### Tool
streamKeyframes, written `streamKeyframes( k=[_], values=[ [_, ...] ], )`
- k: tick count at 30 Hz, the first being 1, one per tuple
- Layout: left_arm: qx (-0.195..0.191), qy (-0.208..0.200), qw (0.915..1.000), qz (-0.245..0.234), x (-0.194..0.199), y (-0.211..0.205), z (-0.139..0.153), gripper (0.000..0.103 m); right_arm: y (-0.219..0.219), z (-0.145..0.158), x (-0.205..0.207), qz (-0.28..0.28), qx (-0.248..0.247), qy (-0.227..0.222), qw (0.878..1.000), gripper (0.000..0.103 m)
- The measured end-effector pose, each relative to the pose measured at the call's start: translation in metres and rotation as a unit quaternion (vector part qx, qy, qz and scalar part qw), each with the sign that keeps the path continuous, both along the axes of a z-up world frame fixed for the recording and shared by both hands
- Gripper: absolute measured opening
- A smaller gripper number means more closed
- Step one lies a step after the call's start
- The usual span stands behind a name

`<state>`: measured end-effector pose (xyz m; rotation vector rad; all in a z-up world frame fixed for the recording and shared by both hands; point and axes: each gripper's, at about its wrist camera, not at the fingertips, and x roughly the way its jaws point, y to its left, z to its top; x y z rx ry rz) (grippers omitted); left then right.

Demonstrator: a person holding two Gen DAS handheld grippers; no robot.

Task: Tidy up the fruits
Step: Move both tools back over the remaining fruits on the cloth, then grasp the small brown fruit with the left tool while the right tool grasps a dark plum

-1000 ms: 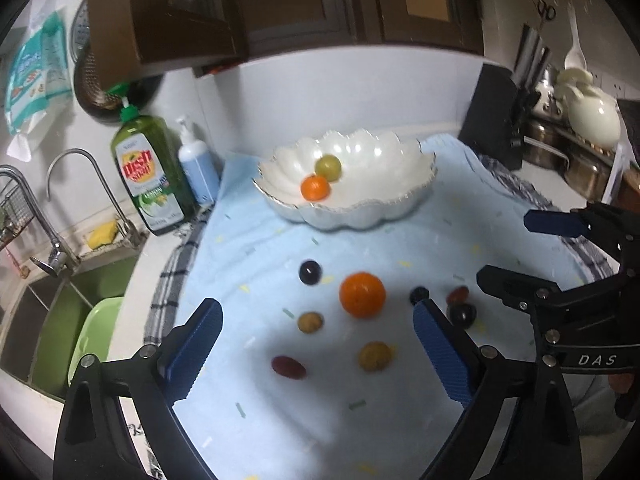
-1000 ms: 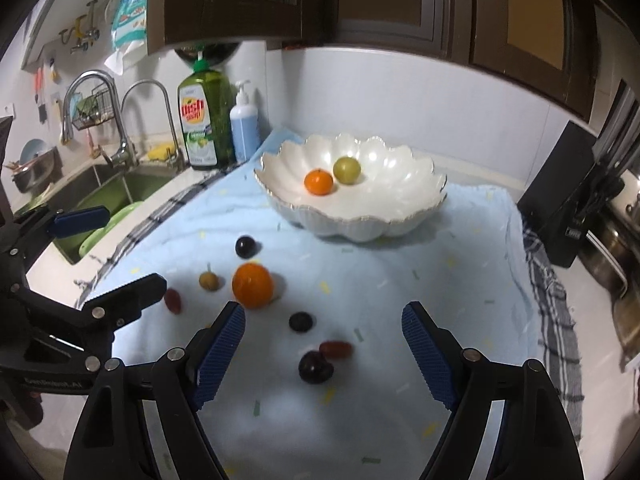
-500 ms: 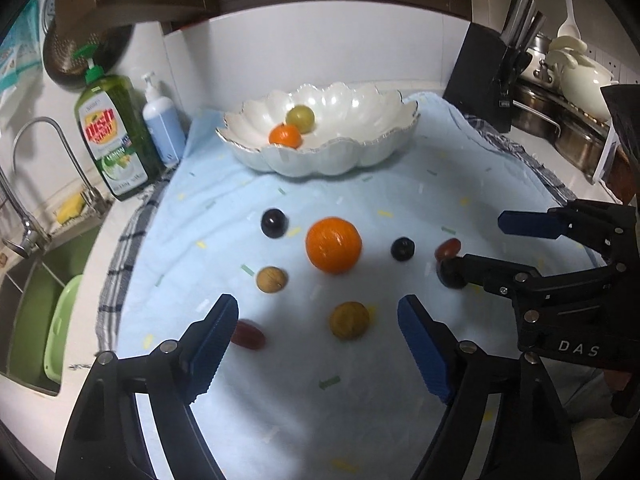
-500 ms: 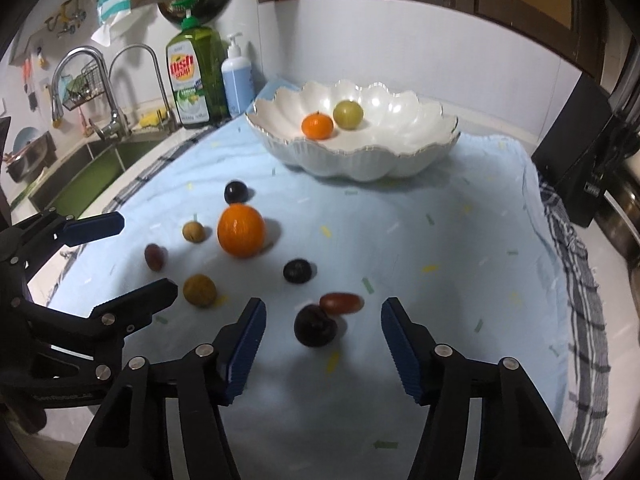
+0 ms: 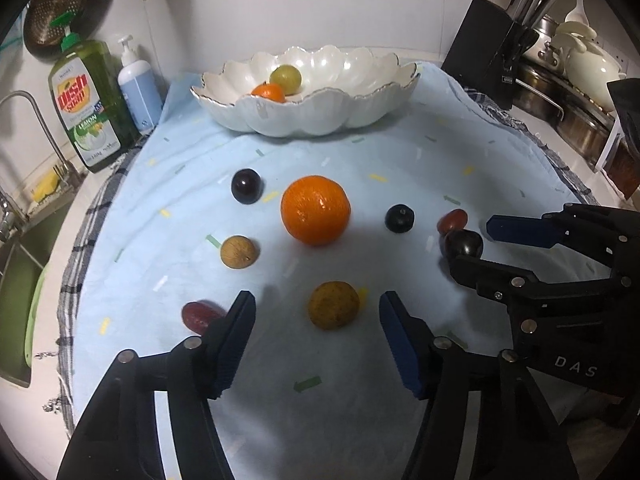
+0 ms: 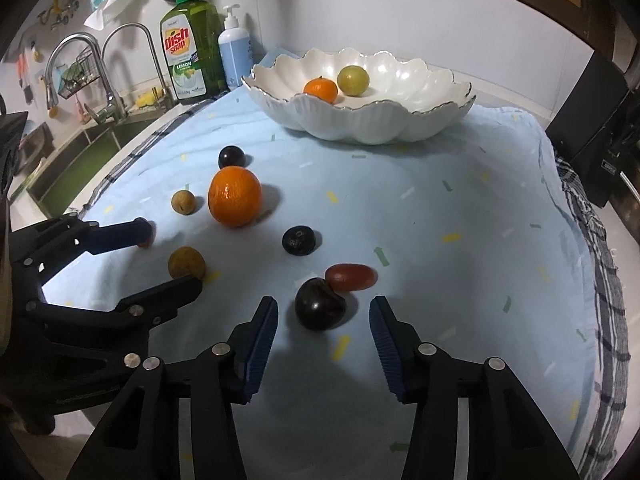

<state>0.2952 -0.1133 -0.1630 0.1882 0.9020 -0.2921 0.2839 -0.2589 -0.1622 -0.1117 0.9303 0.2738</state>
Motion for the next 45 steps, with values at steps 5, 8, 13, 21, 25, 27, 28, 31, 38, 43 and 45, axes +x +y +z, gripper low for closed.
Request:
streamKeyframes(
  k=[5, 8, 13, 21, 25, 27, 28, 31, 38, 43, 45],
  values=[
    [-0.005, 0.011, 0.9999, -0.008, 0.003, -0.003, -0.006, 0.048, -0.001, -0.005, 0.004, -0.002, 0.005, 0.009, 1.0, 0.042],
    [-0.011, 0.022, 0.9996, -0.014, 0.006, -0.005, -0.008, 0.042, 0.0, -0.006, 0.005, -0.001, 0.006, 0.012, 1.0, 0.038],
    [-0.016, 0.029, 0.9993, -0.019, 0.008, -0.006, -0.011, 0.034, 0.001, -0.009, 0.007, 0.002, 0.007, 0.018, 1.0, 0.03],
    [-0.015, 0.025, 0.9994, -0.018, 0.009, -0.007, -0.01, 0.027, 0.0, -0.007, 0.005, 0.001, 0.009, 0.013, 1.0, 0.03],
    [-0.018, 0.021, 0.9995, -0.018, 0.007, -0.006, -0.007, 0.027, -0.001, -0.003, 0.003, 0.004, 0.009, 0.006, 1.0, 0.029],
    [-0.019, 0.017, 0.9996, -0.016, 0.006, -0.006, -0.003, 0.027, -0.001, 0.0, 0.003, 0.004, 0.011, 0.004, 1.0, 0.03],
    [-0.021, 0.014, 0.9996, -0.015, 0.006, -0.005, 0.001, 0.027, -0.001, 0.002, 0.002, 0.005, 0.012, 0.002, 1.0, 0.03],
    [-0.026, 0.006, 0.9996, -0.013, 0.004, -0.005, 0.01, 0.027, -0.002, 0.009, 0.001, 0.006, 0.015, -0.006, 1.0, 0.03],
    [-0.035, -0.024, 0.9991, -0.007, 0.0, -0.004, 0.036, 0.027, -0.002, 0.028, -0.002, 0.009, 0.03, -0.027, 0.999, 0.03],
    [-0.037, -0.047, 0.9982, -0.007, -0.002, -0.003, 0.054, 0.027, -0.004, 0.043, -0.003, 0.009, 0.041, -0.044, 0.998, 0.03],
    [-0.039, -0.057, 0.9976, -0.007, -0.002, -0.002, 0.063, 0.027, -0.004, 0.049, -0.002, 0.009, 0.046, -0.05, 0.998, 0.03]
  ],
)
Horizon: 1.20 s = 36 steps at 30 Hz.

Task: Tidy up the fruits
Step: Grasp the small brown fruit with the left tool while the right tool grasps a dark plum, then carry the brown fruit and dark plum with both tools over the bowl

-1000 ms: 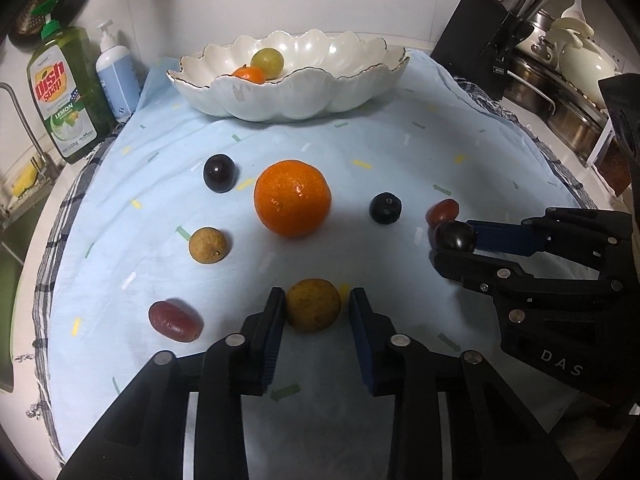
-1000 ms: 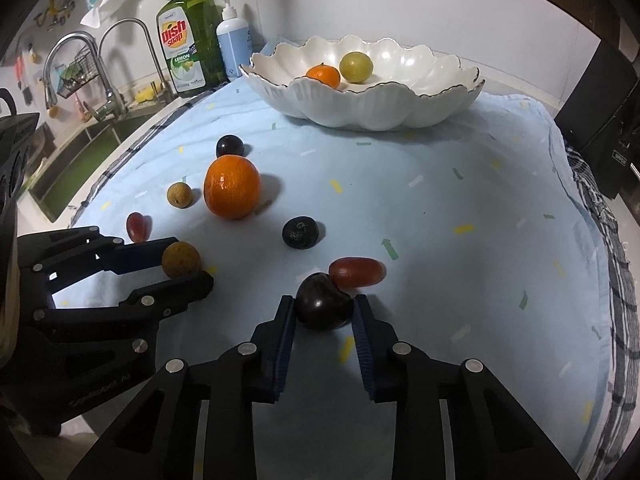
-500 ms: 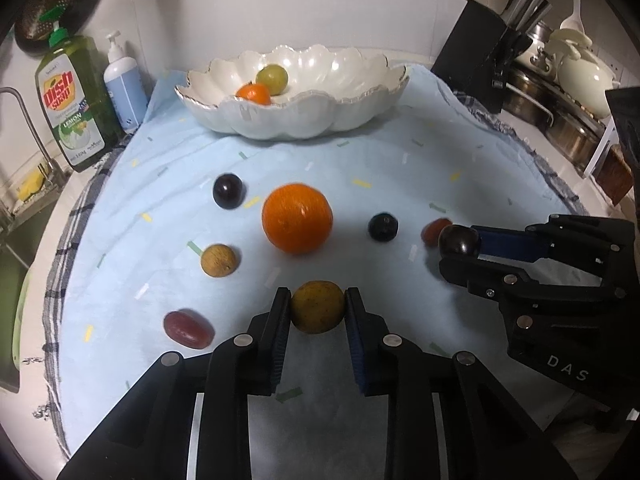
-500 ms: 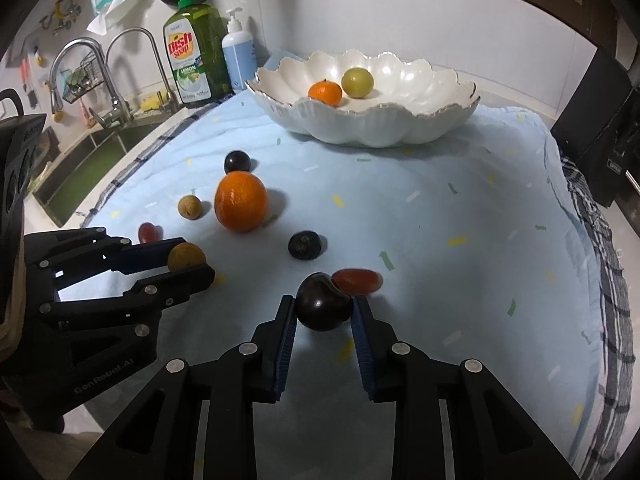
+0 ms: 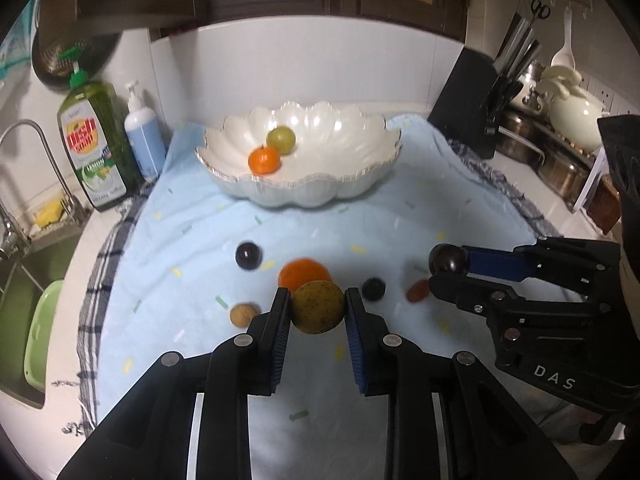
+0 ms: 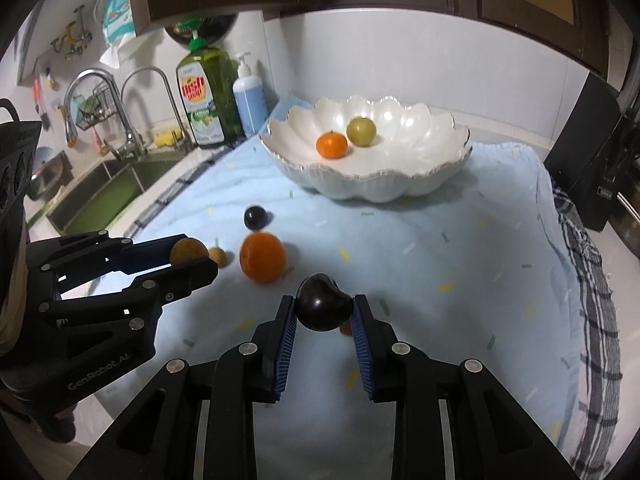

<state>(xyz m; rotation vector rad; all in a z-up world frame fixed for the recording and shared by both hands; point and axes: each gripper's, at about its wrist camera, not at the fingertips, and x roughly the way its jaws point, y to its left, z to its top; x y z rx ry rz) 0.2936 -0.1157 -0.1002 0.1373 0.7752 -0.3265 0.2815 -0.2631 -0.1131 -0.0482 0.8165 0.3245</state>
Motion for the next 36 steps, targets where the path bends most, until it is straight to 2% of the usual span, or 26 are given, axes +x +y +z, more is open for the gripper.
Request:
streamKeyframes(
  k=[14, 26, 36],
  values=[
    [-0.005, -0.066, 0.9975, 0.027, 0.018, 0.002, 0.046, 0.027, -0.007, 0.042, 0.023, -0.021, 0.014, -0.071, 0.997, 0.03],
    [-0.004, -0.13, 0.9907, 0.04, 0.043, -0.005, 0.081, 0.027, -0.011, 0.076, 0.052, -0.039, 0.019, -0.125, 0.991, 0.03],
    [-0.002, -0.136, 0.9902, 0.031, 0.079, -0.022, 0.096, 0.027, -0.019, 0.092, 0.084, -0.051, 0.014, -0.141, 0.989, 0.03]
  ],
)
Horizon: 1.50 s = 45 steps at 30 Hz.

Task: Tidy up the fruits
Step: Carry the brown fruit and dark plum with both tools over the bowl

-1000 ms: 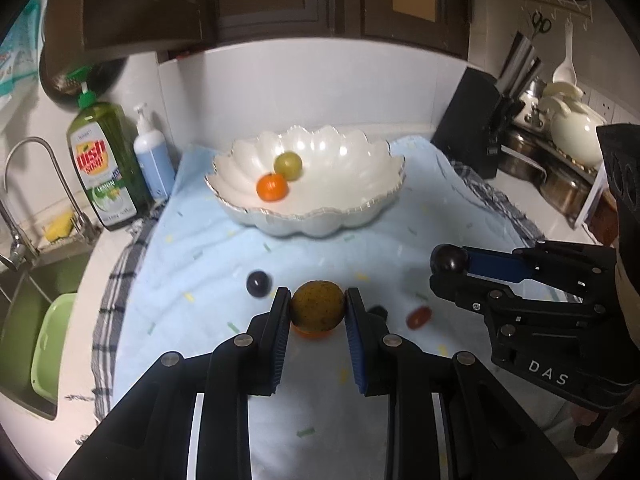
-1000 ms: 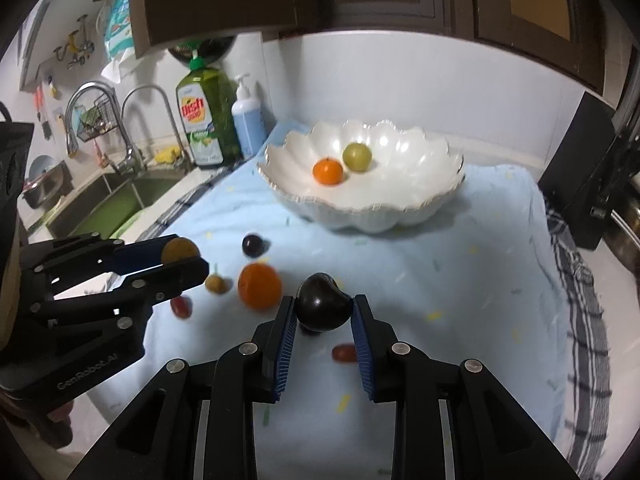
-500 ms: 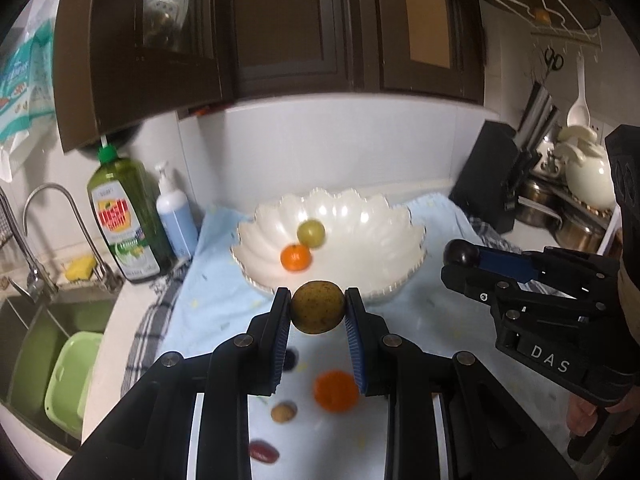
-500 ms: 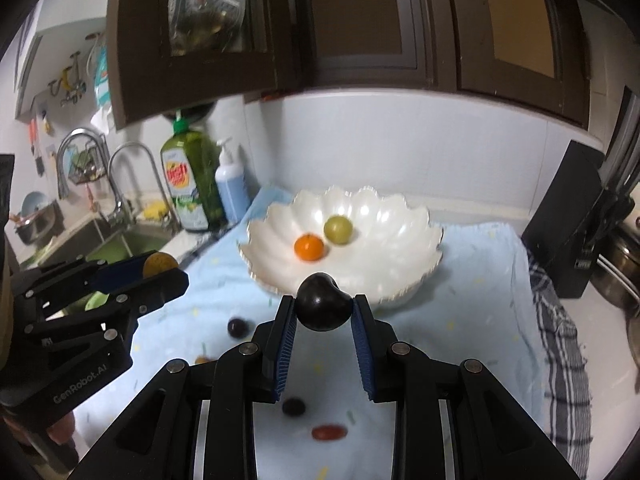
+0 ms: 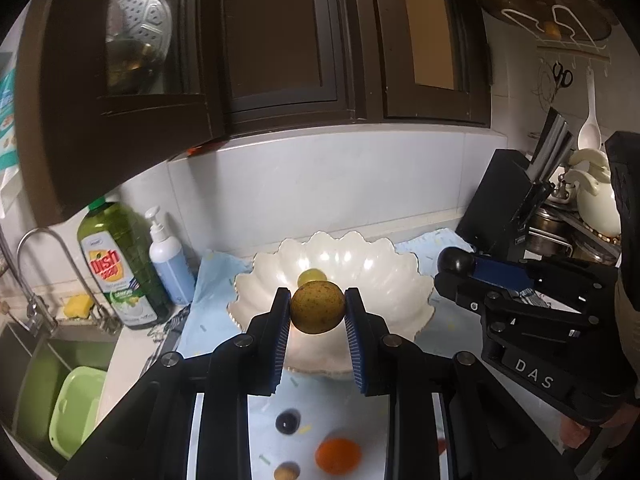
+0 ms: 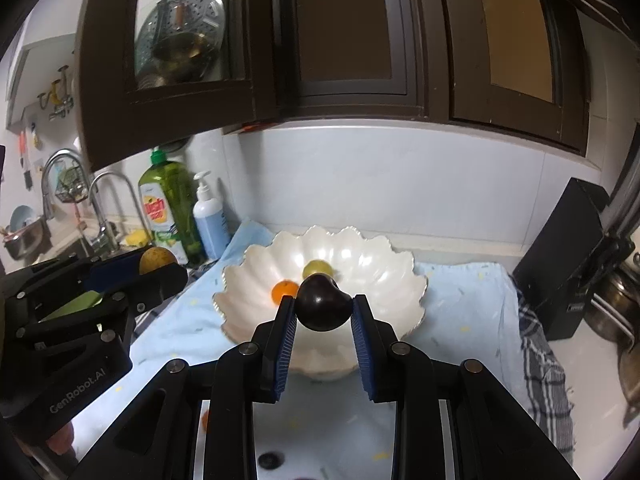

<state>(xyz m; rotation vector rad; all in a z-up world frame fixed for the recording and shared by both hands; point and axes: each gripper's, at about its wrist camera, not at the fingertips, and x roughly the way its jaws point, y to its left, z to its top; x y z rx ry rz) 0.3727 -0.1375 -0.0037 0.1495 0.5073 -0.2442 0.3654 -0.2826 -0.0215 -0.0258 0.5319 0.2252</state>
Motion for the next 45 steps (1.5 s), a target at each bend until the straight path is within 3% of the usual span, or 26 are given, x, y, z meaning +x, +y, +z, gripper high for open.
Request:
streamKeyframes(
  k=[8, 18, 30, 45],
  values=[
    [0.001, 0.013, 0.9999, -0.004, 0.043, -0.01, 0.004, 0.027, -0.008, 0.005, 0.039, -0.016, -0.014, 0.004, 1.0, 0.03],
    [0.018, 0.04, 0.999, -0.004, 0.095, -0.027, -0.01, 0.027, -0.02, -0.01, 0.093, -0.029, -0.032, 0.041, 0.998, 0.03],
    [0.032, 0.095, 0.9949, -0.006, 0.158, -0.044, -0.04, 0.027, -0.033, -0.035, 0.147, -0.035, -0.037, 0.095, 0.994, 0.03],
    [0.051, 0.151, 0.9872, -0.006, 0.192, -0.05, -0.083, 0.028, -0.041, -0.079, 0.188, -0.028, -0.054, 0.166, 0.984, 0.03]
  ],
)
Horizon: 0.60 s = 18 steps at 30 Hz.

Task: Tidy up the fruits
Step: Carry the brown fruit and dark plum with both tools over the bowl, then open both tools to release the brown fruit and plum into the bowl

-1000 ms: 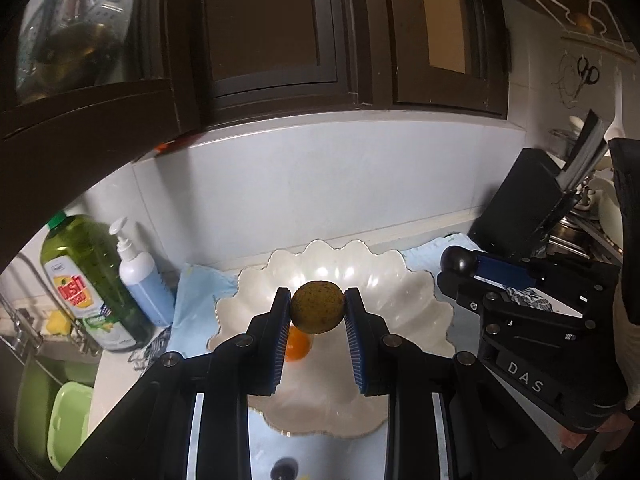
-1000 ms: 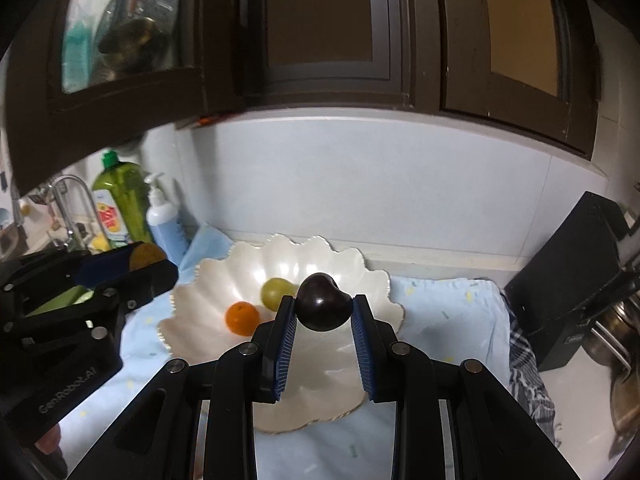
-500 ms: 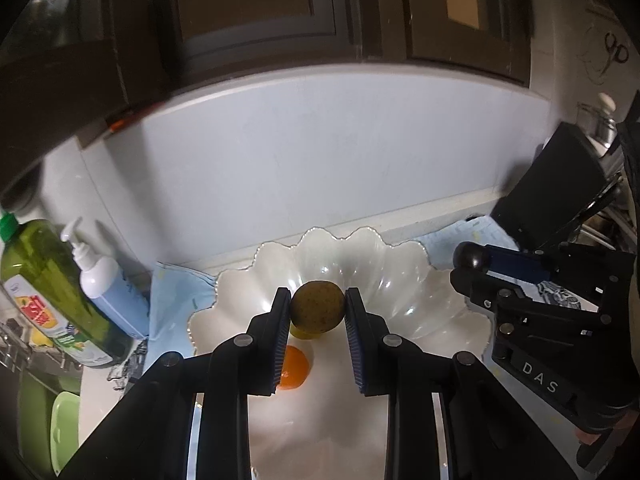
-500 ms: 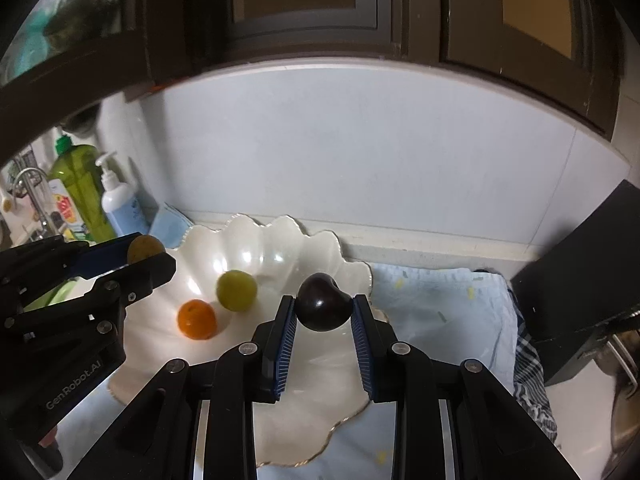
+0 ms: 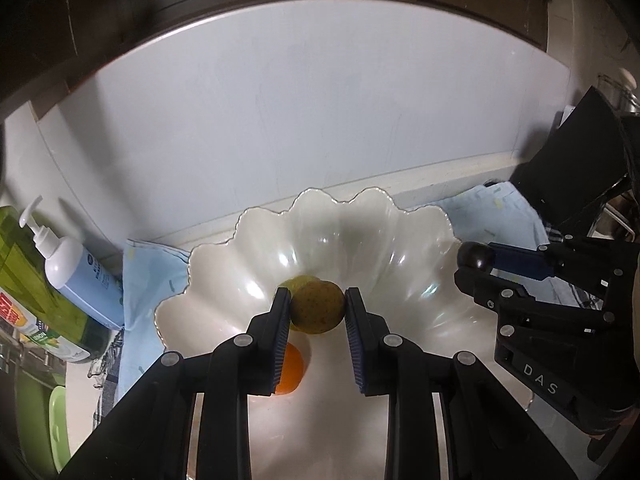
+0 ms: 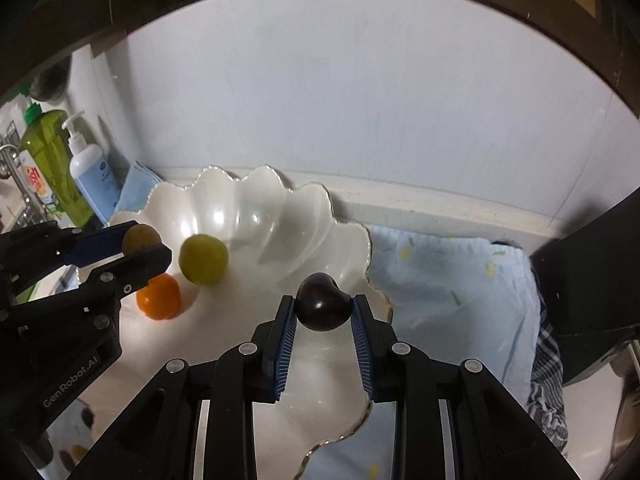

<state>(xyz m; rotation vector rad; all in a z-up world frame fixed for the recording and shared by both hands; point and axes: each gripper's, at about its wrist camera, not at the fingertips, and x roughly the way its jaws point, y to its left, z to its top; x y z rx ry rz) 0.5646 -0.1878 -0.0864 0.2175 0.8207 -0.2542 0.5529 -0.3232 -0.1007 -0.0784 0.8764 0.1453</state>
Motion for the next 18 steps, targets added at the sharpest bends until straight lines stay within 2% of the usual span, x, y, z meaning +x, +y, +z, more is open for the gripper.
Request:
streamKeyframes(
  k=[3, 7, 8, 9, 11, 18],
  values=[
    [0.0, 0.005, 1.0, 0.001, 0.002, 0.001, -0.003, 0.033, 0.0, -0.006, 0.003, 0.002, 0.0, 0.01, 1.0, 0.03],
    [0.005, 0.001, 1.0, 0.004, 0.002, 0.002, -0.004, 0.048, 0.001, -0.008, 0.004, 0.005, -0.001, 0.012, 1.0, 0.03],
    [0.006, 0.001, 1.0, 0.005, 0.002, 0.002, -0.003, 0.053, 0.001, -0.008, 0.004, 0.004, -0.001, 0.013, 1.0, 0.032],
    [0.007, -0.003, 0.9999, 0.008, 0.001, 0.004, -0.002, 0.054, 0.001, -0.008, 0.004, 0.003, -0.002, 0.013, 1.0, 0.04],
    [0.013, -0.009, 0.9998, 0.012, -0.001, 0.005, 0.0, 0.061, 0.001, -0.006, 0.003, -0.001, -0.005, 0.008, 1.0, 0.048],
    [0.02, -0.032, 0.999, 0.023, -0.013, 0.015, 0.01, 0.077, 0.0, 0.003, -0.005, -0.009, -0.012, -0.005, 1.0, 0.06]
  ],
)
